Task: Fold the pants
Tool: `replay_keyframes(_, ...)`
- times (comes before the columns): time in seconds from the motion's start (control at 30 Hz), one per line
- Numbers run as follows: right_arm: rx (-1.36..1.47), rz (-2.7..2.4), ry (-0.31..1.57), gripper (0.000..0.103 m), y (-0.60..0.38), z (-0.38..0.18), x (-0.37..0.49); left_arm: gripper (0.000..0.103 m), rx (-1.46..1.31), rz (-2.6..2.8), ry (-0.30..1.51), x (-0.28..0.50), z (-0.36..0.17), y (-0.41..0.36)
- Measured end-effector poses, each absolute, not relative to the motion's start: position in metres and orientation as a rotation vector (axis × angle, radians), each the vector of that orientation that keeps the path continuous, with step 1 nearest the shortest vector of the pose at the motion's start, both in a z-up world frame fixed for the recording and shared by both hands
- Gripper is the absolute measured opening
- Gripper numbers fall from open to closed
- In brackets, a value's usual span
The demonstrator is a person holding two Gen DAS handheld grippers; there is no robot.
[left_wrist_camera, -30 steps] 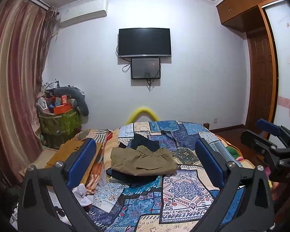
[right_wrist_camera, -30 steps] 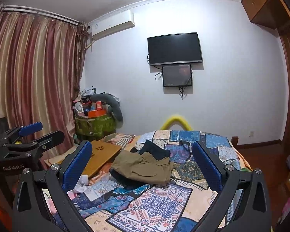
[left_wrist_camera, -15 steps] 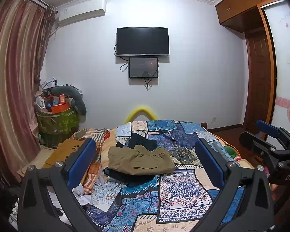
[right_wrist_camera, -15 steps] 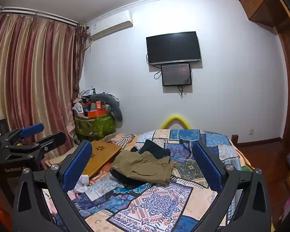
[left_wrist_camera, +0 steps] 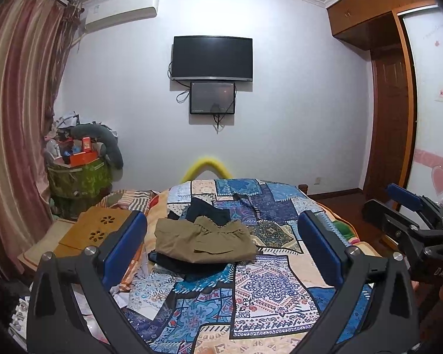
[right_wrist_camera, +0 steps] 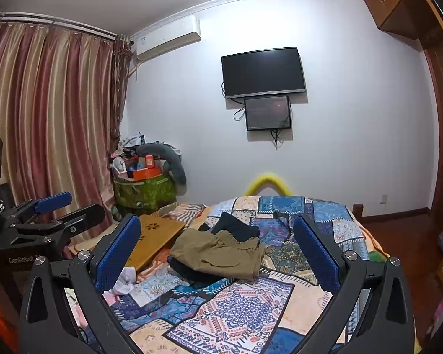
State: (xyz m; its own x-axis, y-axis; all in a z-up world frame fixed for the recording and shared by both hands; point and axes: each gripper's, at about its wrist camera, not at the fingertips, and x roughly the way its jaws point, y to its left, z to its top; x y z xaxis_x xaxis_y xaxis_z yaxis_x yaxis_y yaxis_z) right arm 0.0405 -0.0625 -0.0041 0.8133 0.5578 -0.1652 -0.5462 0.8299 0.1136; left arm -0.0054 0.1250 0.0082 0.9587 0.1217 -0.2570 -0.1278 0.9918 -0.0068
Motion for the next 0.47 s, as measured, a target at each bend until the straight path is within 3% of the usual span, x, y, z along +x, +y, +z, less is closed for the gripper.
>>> replay_keyframes(0.47, 0.066, 0.583, 0.208, 0.103, -0.0634, -0.0059, 0.0441, 0.103, -0.015, 0.103, 0.265, -0.0017, 0.0042, 0.1211)
